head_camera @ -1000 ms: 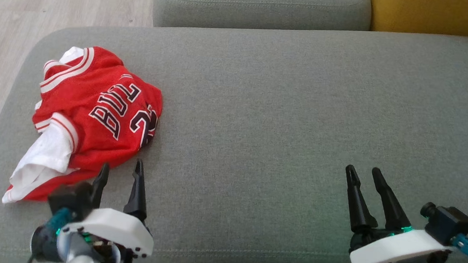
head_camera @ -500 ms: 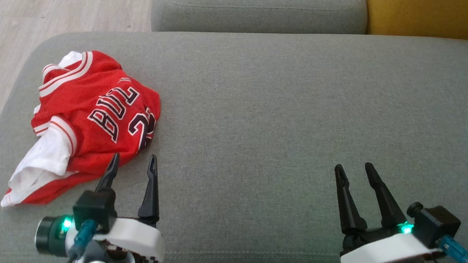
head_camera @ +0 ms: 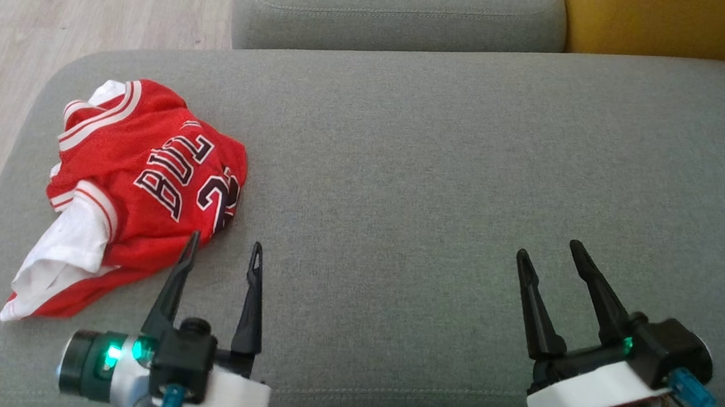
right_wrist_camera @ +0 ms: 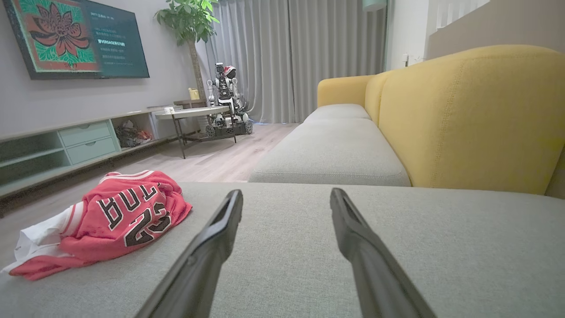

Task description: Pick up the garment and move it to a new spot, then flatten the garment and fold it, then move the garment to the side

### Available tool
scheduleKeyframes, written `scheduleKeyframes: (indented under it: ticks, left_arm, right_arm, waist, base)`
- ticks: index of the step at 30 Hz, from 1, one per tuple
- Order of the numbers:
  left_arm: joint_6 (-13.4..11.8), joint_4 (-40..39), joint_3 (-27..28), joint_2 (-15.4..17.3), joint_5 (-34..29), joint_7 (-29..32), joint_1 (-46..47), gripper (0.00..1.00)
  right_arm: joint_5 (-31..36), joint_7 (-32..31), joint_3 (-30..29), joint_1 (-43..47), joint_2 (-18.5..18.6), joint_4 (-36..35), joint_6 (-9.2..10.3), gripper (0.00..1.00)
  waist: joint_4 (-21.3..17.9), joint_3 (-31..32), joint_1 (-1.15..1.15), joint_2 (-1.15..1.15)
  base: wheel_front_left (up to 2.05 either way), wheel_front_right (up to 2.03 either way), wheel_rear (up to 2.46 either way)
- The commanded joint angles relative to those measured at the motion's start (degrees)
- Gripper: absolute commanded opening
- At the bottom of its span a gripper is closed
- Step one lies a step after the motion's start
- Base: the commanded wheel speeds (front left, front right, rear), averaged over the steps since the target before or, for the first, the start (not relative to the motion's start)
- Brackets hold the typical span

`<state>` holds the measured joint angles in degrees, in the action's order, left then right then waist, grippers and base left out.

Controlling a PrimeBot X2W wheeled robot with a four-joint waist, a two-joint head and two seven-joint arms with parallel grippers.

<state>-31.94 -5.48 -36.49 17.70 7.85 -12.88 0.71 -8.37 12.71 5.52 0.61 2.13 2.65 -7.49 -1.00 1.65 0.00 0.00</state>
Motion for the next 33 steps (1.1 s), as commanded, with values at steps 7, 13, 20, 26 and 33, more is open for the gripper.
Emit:
scheduleKeyframes:
  ticks: [7,13,20,26,33]
  left_arm:
    - [-2.31,-3.55,-0.54,1.91,-5.7,-1.85,3.78,1.0]
    - [-1.79,-3.48,-0.48,1.54,-6.4,-2.12,3.55,1.0]
    - [-0.03,-3.09,0.66,0.32,-5.89,-2.12,2.88,1.0]
    - [1.32,-2.55,2.0,-0.77,-5.69,-2.12,2.03,1.0]
    - [2.72,-2.18,3.88,-2.23,-5.46,-2.12,0.45,1.0]
  right_arm:
    - [6.73,2.02,1.32,-2.63,0.74,-3.22,0.0,1.0]
    - [8.2,2.29,0.85,-2.51,0.75,-3.38,0.0,1.0]
    - [8.47,2.29,0.88,-2.03,0.75,-3.32,0.0,1.0]
    - [8.72,2.29,1.12,-1.62,0.75,-3.58,0.0,1.0]
    - [9.11,2.29,1.63,-0.15,0.75,-3.69,0.0,1.0]
  waist:
    - [0.12,-0.28,0.0,0.0]
    - [0.87,-0.47,0.0,0.0]
    - [3.39,-0.41,0.0,0.0]
    - [6.6,-0.29,0.0,0.0]
    - [11.87,0.46,0.0,0.0]
  base:
    - [0.0,0.0,0.0]
    - [0.0,0.0,0.0]
    - [0.0,0.0,0.0]
    - [0.0,0.0,0.0]
    - [0.0,0.0,0.0]
